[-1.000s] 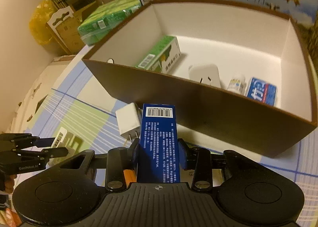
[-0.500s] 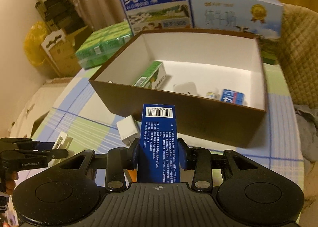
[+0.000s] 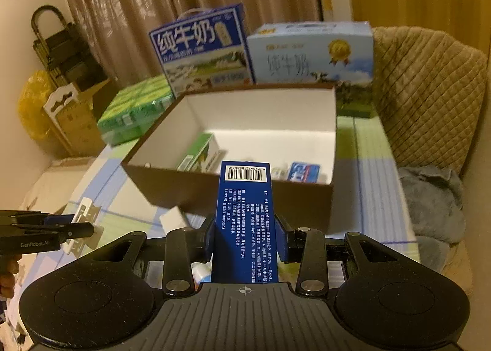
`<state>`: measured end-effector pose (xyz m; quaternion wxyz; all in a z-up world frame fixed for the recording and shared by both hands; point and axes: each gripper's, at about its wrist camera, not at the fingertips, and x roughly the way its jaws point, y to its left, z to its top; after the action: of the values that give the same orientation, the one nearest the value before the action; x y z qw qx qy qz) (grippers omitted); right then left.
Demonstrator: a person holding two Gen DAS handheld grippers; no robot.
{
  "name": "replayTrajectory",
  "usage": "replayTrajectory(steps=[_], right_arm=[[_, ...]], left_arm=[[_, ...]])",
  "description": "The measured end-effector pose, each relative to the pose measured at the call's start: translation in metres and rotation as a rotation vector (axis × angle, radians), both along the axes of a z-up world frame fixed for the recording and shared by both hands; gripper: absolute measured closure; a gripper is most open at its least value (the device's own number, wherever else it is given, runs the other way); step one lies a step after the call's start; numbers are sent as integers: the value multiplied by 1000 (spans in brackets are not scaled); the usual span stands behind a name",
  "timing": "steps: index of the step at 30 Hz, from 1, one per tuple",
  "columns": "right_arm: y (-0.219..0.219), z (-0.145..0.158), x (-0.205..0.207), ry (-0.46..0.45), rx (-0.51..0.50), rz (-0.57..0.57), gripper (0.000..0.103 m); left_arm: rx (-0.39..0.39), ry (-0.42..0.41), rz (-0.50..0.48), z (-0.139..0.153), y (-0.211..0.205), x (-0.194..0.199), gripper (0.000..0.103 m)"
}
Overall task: Organize rigid objects
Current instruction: 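Carry white clip and blue medicine box over the brown box with both tools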
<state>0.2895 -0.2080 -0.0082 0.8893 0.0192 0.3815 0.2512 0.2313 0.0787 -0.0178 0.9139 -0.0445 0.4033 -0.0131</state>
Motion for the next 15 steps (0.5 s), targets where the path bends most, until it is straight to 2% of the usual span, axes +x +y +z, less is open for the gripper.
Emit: replayTrajectory(steps=[7,15], right_arm=[[-3,19,6,-47,3,-17,68],[12,41,31,-122,8,-14,68]], left_arm=[[11,-55,-68,19,-8,21,67],[28,-100,-144,37,-20,69,67]])
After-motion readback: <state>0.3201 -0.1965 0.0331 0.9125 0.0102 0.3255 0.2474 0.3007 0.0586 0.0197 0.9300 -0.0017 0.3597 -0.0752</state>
